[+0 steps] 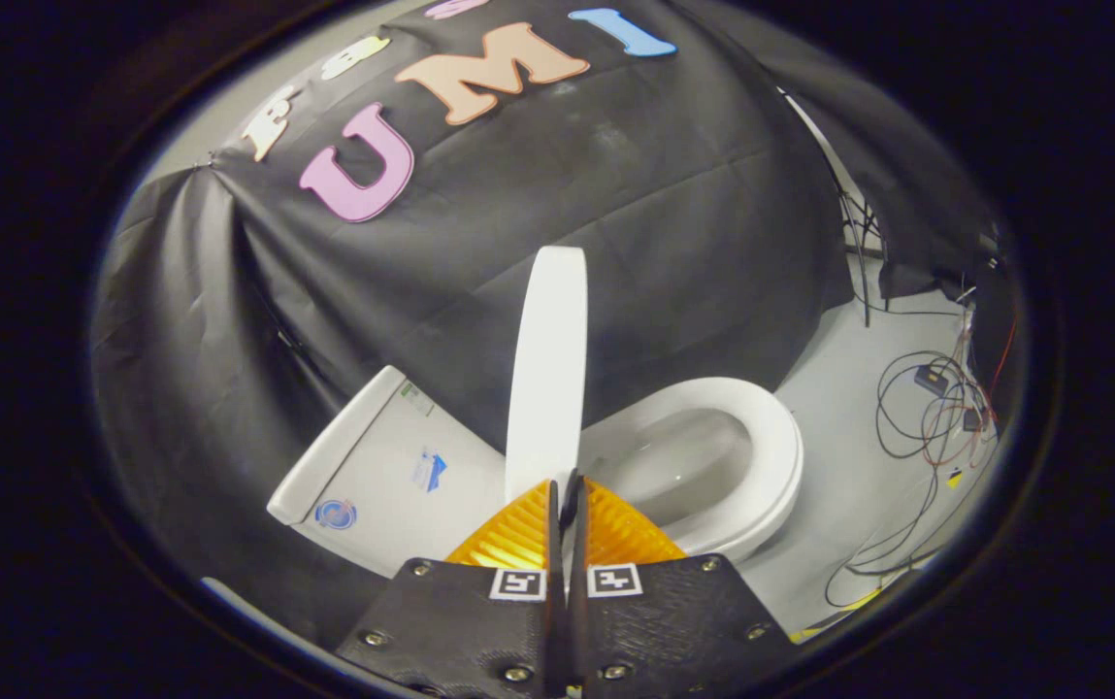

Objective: Open the toilet lid.

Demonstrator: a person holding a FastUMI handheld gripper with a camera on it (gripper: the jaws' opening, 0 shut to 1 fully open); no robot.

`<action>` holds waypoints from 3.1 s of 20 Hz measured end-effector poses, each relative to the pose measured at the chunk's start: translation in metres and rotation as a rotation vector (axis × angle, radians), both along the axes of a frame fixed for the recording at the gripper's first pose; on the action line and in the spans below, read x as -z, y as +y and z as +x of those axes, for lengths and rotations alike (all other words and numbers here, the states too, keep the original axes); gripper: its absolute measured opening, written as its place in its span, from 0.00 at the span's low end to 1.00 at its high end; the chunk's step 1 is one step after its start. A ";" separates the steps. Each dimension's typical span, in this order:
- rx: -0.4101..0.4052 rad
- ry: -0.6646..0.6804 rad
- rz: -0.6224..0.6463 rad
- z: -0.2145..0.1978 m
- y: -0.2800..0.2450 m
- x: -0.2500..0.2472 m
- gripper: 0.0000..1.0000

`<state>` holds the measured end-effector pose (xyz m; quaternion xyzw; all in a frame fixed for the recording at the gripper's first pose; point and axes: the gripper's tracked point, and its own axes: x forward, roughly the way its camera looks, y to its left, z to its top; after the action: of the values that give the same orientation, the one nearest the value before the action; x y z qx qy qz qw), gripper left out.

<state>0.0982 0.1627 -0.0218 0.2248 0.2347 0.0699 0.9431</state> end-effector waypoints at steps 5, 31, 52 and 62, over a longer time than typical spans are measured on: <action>-0.031 -0.036 -0.048 -0.001 0.018 -0.011 0.02; -0.166 -0.181 -0.180 -0.009 0.118 -0.049 0.02; -0.275 -0.254 -0.252 -0.019 0.201 -0.054 0.04; -0.330 -0.281 -0.237 -0.023 0.228 -0.048 0.05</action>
<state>0.0749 0.3905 0.0266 0.0592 0.1412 0.2258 0.9621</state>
